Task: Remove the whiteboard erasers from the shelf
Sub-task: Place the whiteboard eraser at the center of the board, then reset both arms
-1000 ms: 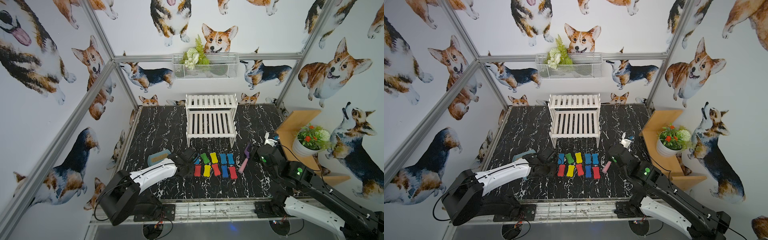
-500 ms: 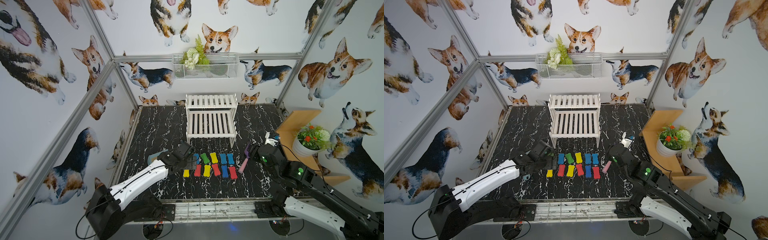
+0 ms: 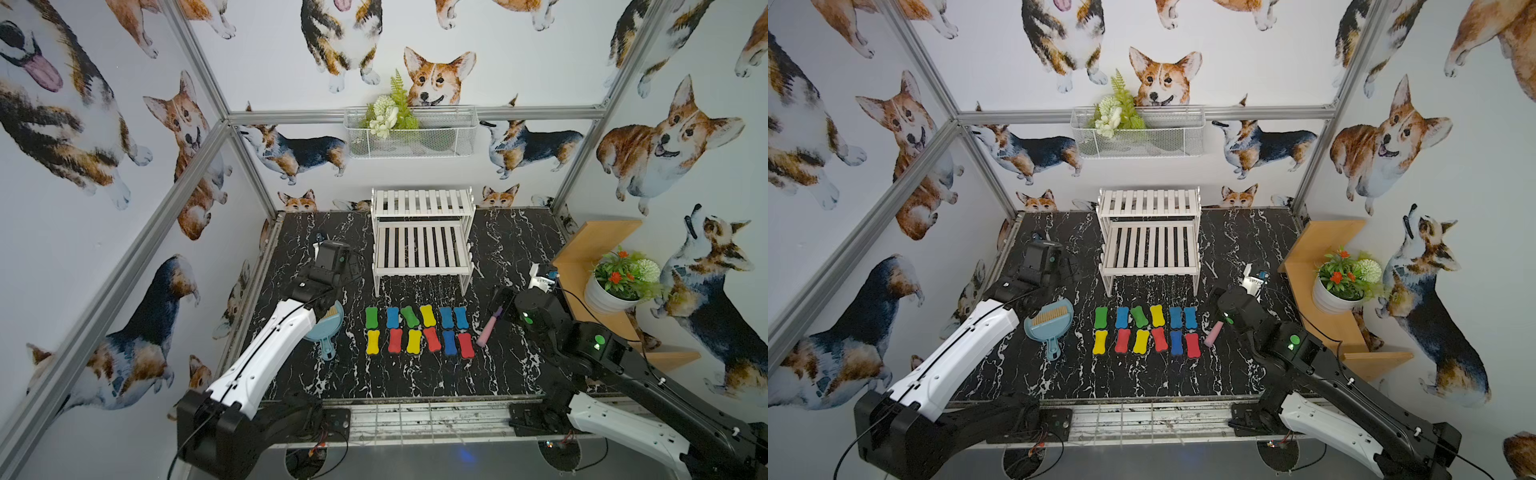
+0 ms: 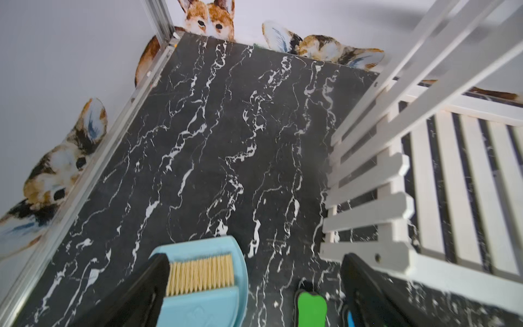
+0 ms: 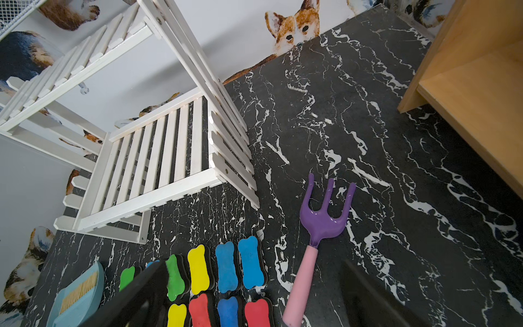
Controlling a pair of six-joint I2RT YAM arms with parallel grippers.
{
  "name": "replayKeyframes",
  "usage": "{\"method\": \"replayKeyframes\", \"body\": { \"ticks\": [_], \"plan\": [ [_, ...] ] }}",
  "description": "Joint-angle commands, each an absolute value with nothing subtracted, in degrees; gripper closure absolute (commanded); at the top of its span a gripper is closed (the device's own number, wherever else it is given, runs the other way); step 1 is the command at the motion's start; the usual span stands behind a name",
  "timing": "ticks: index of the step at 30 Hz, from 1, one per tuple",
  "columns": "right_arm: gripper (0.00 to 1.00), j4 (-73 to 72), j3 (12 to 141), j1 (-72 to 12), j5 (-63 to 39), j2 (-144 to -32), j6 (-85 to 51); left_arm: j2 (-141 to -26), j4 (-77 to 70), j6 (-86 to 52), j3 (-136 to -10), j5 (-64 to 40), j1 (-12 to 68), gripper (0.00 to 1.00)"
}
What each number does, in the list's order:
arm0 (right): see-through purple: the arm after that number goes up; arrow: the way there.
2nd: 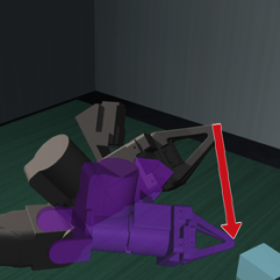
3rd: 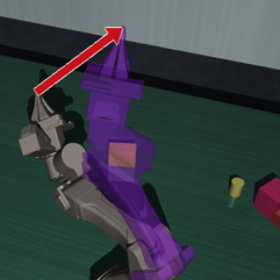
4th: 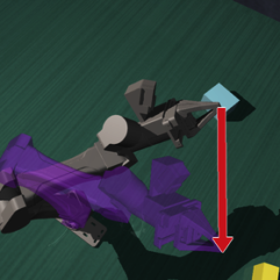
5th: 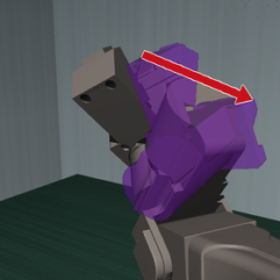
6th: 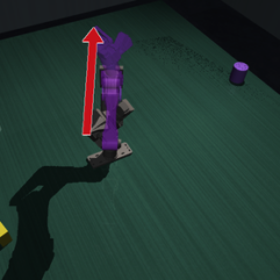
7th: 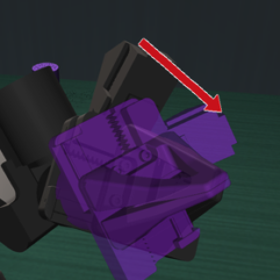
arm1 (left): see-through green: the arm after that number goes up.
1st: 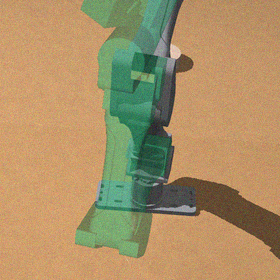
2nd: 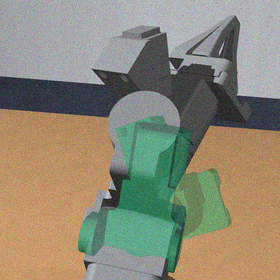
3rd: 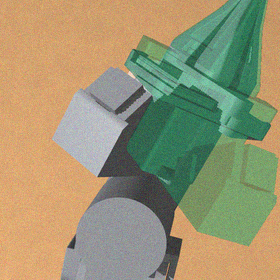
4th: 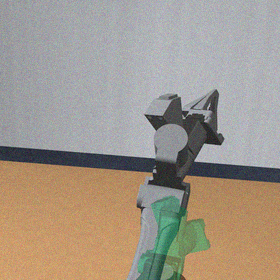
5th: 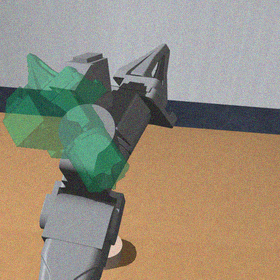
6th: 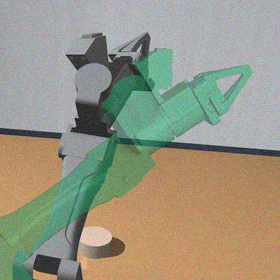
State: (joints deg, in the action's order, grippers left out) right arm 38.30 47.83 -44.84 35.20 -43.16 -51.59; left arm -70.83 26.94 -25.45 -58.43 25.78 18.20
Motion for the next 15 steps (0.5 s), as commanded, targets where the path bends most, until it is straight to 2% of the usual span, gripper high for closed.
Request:
{"method": "replayKeyframes", "body": {
  "ticks": [1,7,12,15],
  "plan": [
    [0.0,35.86,47.55,-44.74,36.91,-43.15,-50.73,-73.24,16.59,-21.97,-58.36,31.4,17.06,0.0],
    [0.0,35.9,47.59,-44.74,37.53,-42.85,-50.55,-73.4,-12.66,-11.24,-45.71,35.93,13.22,0.0],
    [0.0,35.69,47.72,-44.74,37.97,-42.54,-50.02,-77.89,-21.85,-7.84,-37.69,32.51,6.08,0.0],
    [0.0,35.68,47.46,-44.74,38.57,-42.15,-49.78,-78.86,-28.07,-6.69,-33.13,28.92,4.46,0.01]
  ]
}}
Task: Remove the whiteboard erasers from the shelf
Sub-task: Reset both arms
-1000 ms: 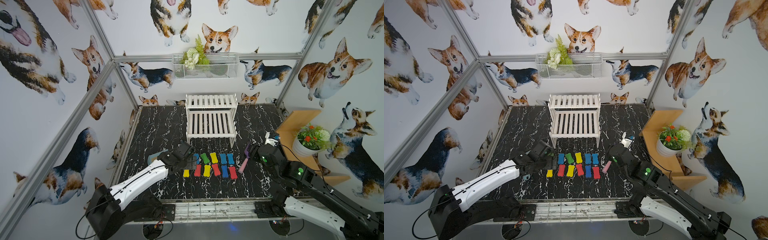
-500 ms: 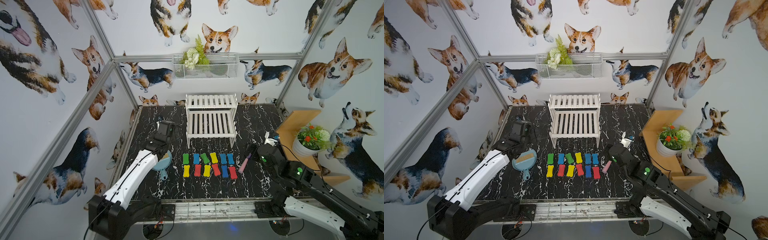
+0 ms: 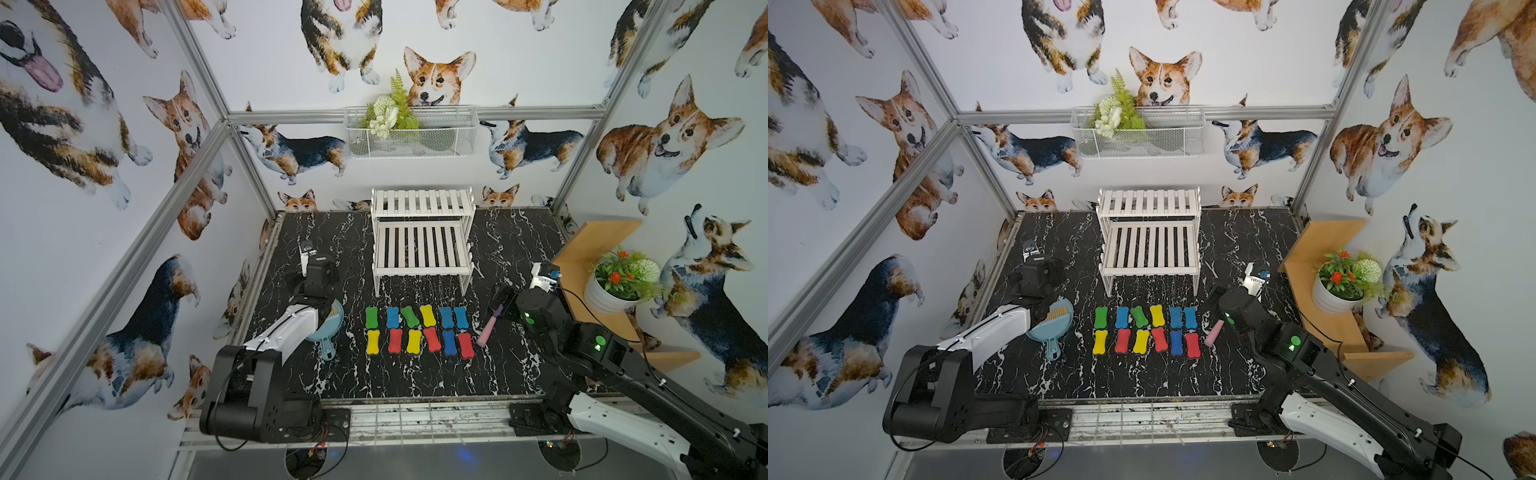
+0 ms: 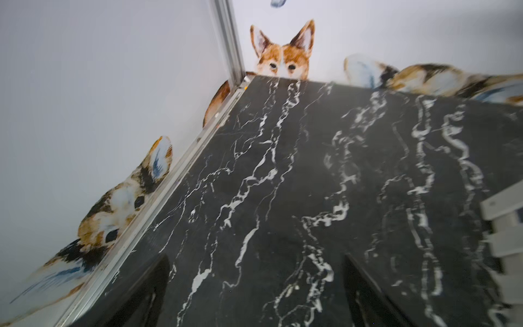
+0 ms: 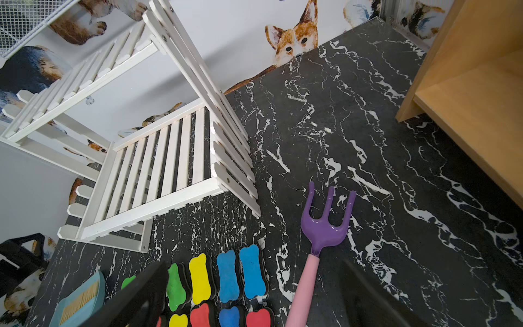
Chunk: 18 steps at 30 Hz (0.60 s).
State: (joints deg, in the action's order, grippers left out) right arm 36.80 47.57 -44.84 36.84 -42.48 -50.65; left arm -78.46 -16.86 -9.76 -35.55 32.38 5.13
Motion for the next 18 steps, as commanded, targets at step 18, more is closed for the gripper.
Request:
{"method": "replayKeyframes", "body": {
  "ticks": [18],
  "plan": [
    [0.0,33.95,45.94,-44.74,43.13,-41.64,-48.07,-87.23,-56.64,-4.4,-20.82,26.36,3.98,0.01]
  ]
}}
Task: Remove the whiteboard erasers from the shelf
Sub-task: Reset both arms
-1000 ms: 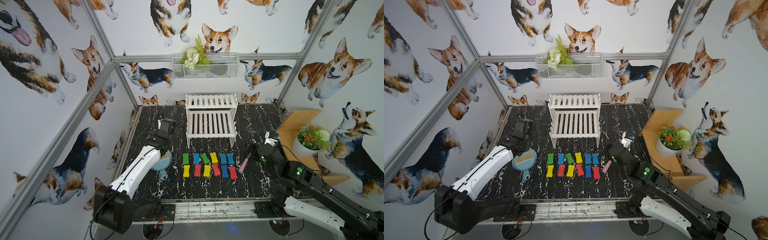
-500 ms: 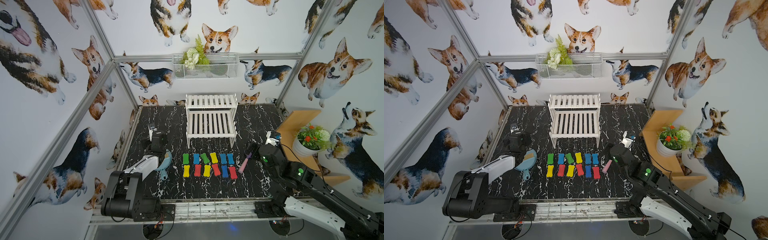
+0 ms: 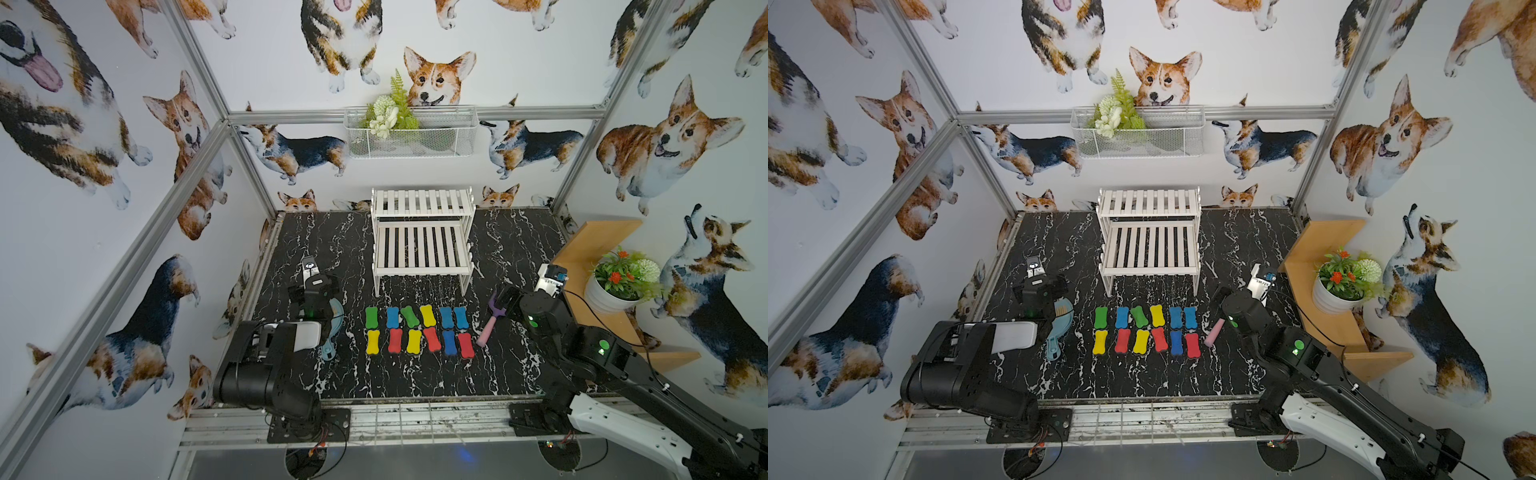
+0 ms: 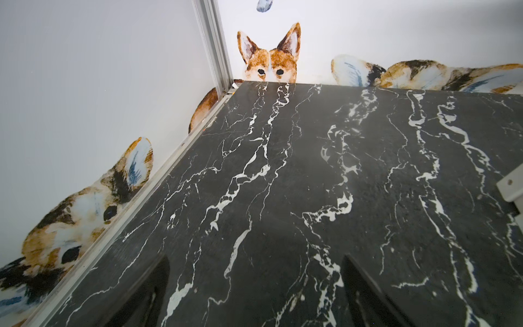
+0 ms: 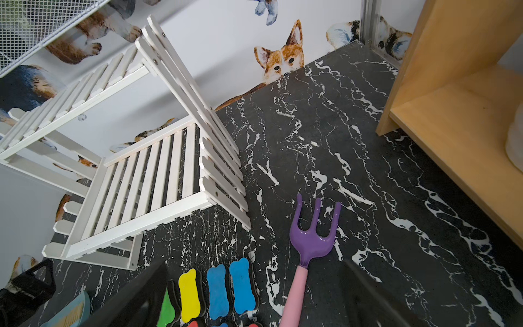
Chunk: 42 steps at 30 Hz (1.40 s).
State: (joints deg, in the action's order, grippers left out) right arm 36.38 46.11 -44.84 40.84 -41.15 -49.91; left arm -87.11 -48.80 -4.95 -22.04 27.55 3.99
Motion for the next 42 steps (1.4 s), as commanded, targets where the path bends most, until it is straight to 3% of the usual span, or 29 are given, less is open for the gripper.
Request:
{"method": "replayKeyframes", "body": {
  "ticks": [1,15,24,32,37,42],
  "plan": [
    [0.0,32.88,45.72,-44.74,43.24,-42.02,-47.23,-87.5,-57.29,-3.9,-20.66,25.54,3.96,0.01],
    [0.0,13.89,45.04,-44.59,45.26,-47.7,-27.48,-87.8,-62.94,-1.24,-18.07,26.2,6.4,0.01],
    [0.0,9.66,46.57,-42.97,48.13,-51.32,-24.96,-87.81,-62.62,-1.28,-18.22,26.02,6.33,0.01],
    [0.0,10.68,48.87,-32.75,37.48,-53.32,-23.78,-87.61,-62.36,-1.73,-18.17,24.56,5.62,0.01],
    [0.0,10.49,47.31,-32.08,38.14,-52.21,-23.6,-87.54,-63.03,-1.54,-17.77,24.6,5.62,0.01],
    [0.0,10.62,46.08,-31.85,39.36,-52.99,-25.52,-91.04,-79.26,1.41,-11.18,22.57,6.59,0.01]
  ]
}}
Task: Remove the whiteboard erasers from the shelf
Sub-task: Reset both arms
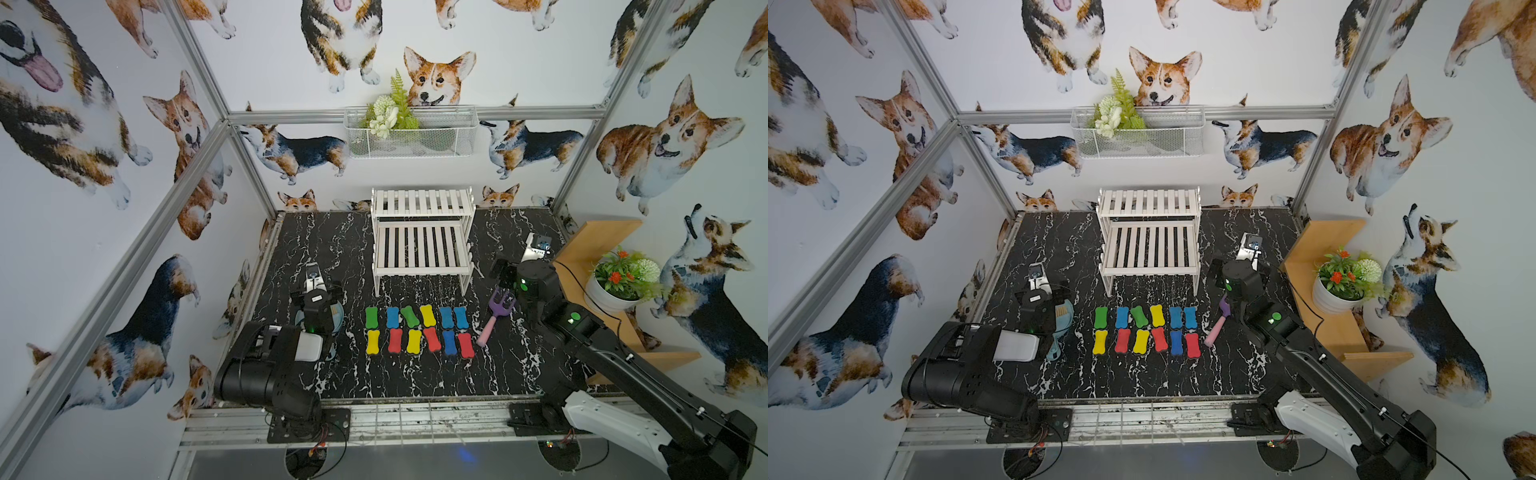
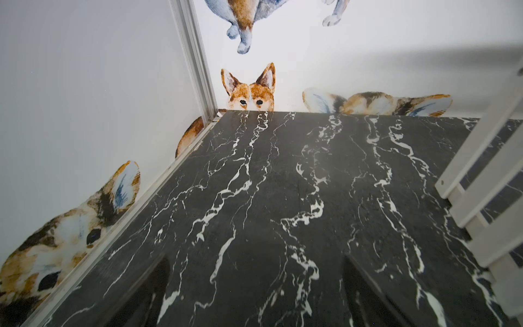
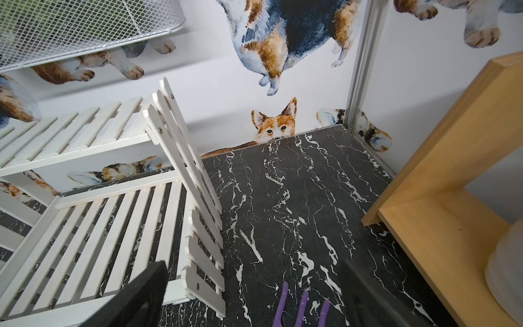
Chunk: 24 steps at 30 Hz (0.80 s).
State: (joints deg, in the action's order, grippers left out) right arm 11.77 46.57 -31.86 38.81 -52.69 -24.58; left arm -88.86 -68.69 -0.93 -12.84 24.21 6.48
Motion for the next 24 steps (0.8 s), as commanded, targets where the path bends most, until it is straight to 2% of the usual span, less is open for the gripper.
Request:
{"method": "replayKeyframes", "body": {
  "ticks": [1,5,9,14,18,21,24],
  "plan": [
    [0.0,10.36,45.91,-31.74,39.49,-53.23,-25.55,-89.96,-74.55,0.31,-12.68,22.12,6.68,0.01],
    [0.0,7.82,45.1,-31.16,39.25,-53.36,-21.59,-90.24,-72.88,-0.03,-13.72,21.45,5.91,0.01],
    [0.0,0.66,42.55,-25.55,35.54,-53.31,-11.91,-90.37,-73.51,0.24,-13.59,21.42,5.89,0.01],
    [0.0,-15.53,33.3,-16.07,28.13,-52.95,-1.27,-90.25,-73.28,0.04,-13.7,21.37,5.89,0.01],
    [0.0,-32.86,21.73,-8.38,19.37,-55.1,-0.42,-90.26,-73.24,0.06,-13.63,21.29,5.89,0.01],
    [0.0,-45.31,14.95,-7.24,19.58,-59.18,1.36,-90.35,-73.14,0.04,-13.66,21.31,5.89,0.01],
    [0.0,-51.37,12.36,-5.64,17.8,-63.69,1.49,-90.35,-73.12,0.02,-13.71,21.29,5.89,0.01]
  ]
}}
